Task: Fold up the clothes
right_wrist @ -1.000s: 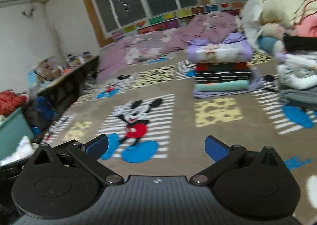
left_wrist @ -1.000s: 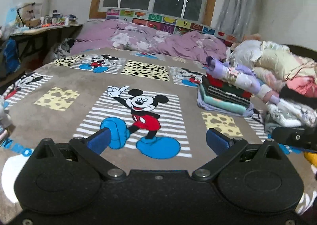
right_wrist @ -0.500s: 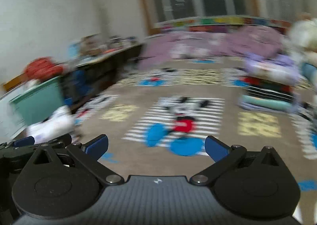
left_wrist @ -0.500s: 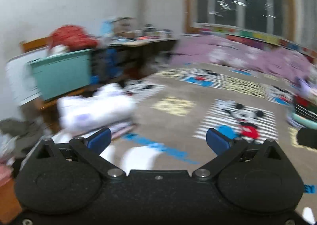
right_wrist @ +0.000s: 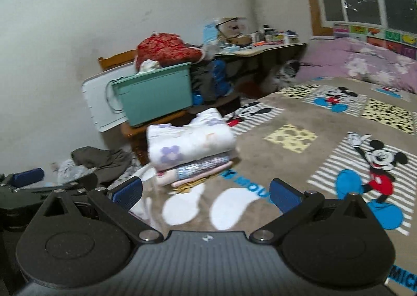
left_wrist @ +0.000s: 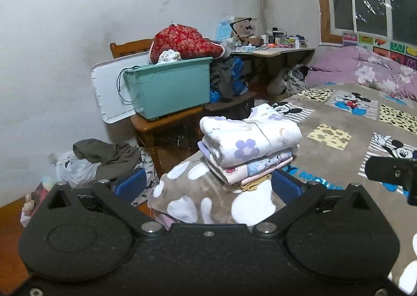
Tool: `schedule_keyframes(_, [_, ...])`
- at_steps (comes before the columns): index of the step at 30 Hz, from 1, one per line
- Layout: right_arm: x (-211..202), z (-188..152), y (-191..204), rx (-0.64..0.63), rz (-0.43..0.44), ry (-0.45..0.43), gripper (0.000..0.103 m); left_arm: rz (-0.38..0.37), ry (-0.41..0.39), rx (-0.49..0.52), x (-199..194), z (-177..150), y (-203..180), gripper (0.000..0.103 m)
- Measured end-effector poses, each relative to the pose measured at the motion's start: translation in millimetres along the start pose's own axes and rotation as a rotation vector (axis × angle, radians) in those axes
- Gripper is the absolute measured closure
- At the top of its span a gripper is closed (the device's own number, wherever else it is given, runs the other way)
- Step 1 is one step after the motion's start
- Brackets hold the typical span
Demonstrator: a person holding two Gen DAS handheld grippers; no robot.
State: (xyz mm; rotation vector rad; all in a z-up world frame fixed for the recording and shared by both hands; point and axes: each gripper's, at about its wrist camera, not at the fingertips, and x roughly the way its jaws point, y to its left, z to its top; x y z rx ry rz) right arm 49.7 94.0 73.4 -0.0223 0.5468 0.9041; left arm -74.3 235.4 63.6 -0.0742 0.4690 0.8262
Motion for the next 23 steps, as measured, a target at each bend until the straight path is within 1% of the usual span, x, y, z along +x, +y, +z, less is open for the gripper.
schedule_keyframes(3, [-3.0, 0.4, 1.5, 0.002, 0.002, 0.003, 0.000, 0.007, -0.001, 0.025, -0.6, 1.8, -3.0, 0.000])
schedule_keyframes(8, [-9.9, 2.3, -6.4, 0.047, -0.003, -0.013, 0.000, -0.012, -0.002, 0.048, -4.8, 3.0, -1.0, 0.000])
schedule_keyframes(13, [-9.6, 1.9, -10.3, 0.051, -0.003, -0.019, 0.000, -0.019, 0.004, 0.055, -7.5, 2.2, -3.8, 0.000])
schedule_keyframes(19, [-9.9, -2.1, -12.6, 0.060, 0.009, -0.014, 0.000, -0.057, 0.010, 0.062, -12.7, 1.3, -8.0, 0.000])
schedule_keyframes(23, [-9.3, -5.4, -14.9, 0.073, 0.012, -0.010, 0.000, -0.063, -0.015, 0.067, -16.6, -0.8, -10.2, 0.000])
